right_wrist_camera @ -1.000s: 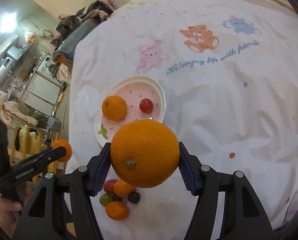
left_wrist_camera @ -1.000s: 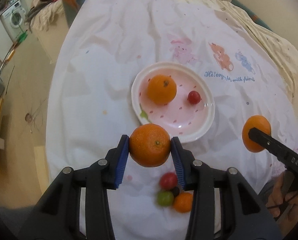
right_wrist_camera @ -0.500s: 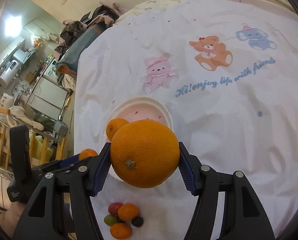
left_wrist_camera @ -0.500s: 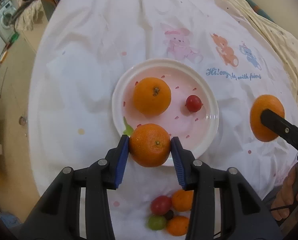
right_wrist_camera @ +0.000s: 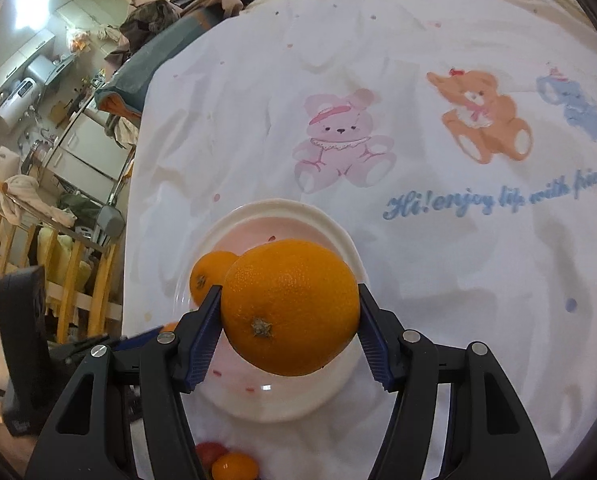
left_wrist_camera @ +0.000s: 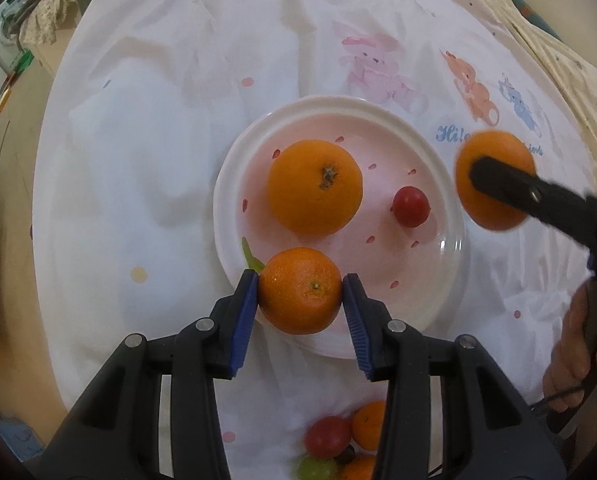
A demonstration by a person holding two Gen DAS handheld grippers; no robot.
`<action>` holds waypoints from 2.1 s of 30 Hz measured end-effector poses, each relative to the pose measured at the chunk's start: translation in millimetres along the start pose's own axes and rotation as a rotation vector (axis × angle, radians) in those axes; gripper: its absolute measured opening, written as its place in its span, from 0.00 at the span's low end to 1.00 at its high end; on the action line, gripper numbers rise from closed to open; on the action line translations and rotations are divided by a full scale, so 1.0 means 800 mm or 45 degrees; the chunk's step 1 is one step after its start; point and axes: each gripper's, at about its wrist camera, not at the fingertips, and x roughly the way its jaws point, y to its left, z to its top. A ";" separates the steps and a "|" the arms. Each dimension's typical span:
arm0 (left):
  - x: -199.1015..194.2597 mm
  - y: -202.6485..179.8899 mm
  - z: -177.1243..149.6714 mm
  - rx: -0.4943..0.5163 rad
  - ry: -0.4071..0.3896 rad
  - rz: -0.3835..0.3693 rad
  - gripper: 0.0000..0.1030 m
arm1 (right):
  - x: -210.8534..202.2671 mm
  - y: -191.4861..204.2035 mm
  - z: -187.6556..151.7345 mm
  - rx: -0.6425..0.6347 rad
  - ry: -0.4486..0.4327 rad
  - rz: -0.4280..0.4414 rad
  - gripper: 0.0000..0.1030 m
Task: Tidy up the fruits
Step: 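Lower the orange and tangerine onto the pink plate and open both tools, then lift both open tools away from the plate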
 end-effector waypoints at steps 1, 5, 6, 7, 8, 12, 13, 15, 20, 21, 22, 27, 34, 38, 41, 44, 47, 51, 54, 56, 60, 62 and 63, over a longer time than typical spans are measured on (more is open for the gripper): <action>0.003 -0.002 0.000 0.014 0.005 0.011 0.38 | 0.006 -0.003 0.003 0.020 0.010 0.020 0.63; 0.010 -0.003 0.001 0.020 0.033 0.001 0.39 | 0.029 -0.008 0.010 0.031 0.045 0.024 0.64; 0.012 -0.003 0.000 0.023 0.041 -0.003 0.39 | 0.034 -0.008 0.010 0.035 0.056 0.026 0.64; 0.013 -0.003 0.000 0.026 0.043 -0.001 0.39 | 0.037 -0.009 0.010 0.042 0.060 0.031 0.64; 0.014 -0.003 0.001 0.027 0.044 -0.001 0.39 | 0.040 -0.009 0.010 0.047 0.064 0.037 0.64; 0.014 -0.001 0.002 0.020 0.044 -0.012 0.39 | 0.049 -0.005 0.011 0.035 0.077 0.032 0.64; 0.014 0.000 0.002 0.017 0.045 -0.014 0.39 | 0.050 -0.004 0.011 0.032 0.078 0.025 0.64; 0.014 0.001 0.002 0.010 0.048 -0.017 0.39 | 0.055 -0.003 0.012 0.021 0.092 0.022 0.64; 0.014 0.002 0.002 0.015 0.052 -0.020 0.39 | 0.062 -0.002 0.015 0.037 0.109 0.058 0.66; 0.013 0.000 0.002 0.025 0.052 -0.015 0.39 | 0.063 -0.003 0.015 0.041 0.119 0.068 0.66; 0.013 0.000 0.001 0.030 0.052 -0.012 0.39 | 0.064 -0.004 0.016 0.044 0.131 0.075 0.66; 0.006 -0.005 0.000 0.048 0.021 0.023 0.81 | 0.048 -0.002 0.016 0.053 0.068 0.111 0.90; 0.002 -0.004 -0.002 0.047 0.008 0.030 0.81 | 0.025 0.005 0.017 -0.019 0.018 0.048 0.90; -0.006 0.000 -0.001 0.027 -0.024 0.029 0.81 | 0.004 0.002 0.012 -0.014 -0.009 0.014 0.90; -0.013 0.000 -0.004 0.024 -0.051 0.037 0.81 | -0.009 0.002 0.006 -0.004 -0.028 0.014 0.90; -0.020 0.001 -0.007 0.028 -0.080 0.040 0.81 | -0.023 0.006 0.000 -0.009 -0.047 0.005 0.90; -0.030 0.002 -0.011 0.029 -0.109 0.036 0.81 | -0.036 0.010 -0.007 -0.016 -0.070 -0.002 0.90; -0.043 0.003 -0.015 0.028 -0.153 0.059 0.81 | -0.048 0.007 -0.021 0.006 -0.083 -0.007 0.90; -0.056 0.007 -0.021 0.018 -0.205 0.097 0.81 | -0.060 0.007 -0.032 0.021 -0.098 -0.014 0.90; -0.064 0.011 -0.024 0.006 -0.231 0.117 0.81 | -0.070 0.007 -0.039 0.034 -0.119 -0.010 0.90; -0.080 0.015 -0.032 0.001 -0.253 0.121 0.81 | -0.085 0.007 -0.056 0.054 -0.134 -0.005 0.90; -0.089 0.018 -0.039 -0.011 -0.275 0.123 0.81 | -0.090 0.008 -0.064 0.055 -0.135 -0.010 0.90; -0.095 0.020 -0.044 -0.023 -0.291 0.122 0.81 | -0.093 0.011 -0.070 0.045 -0.135 -0.021 0.90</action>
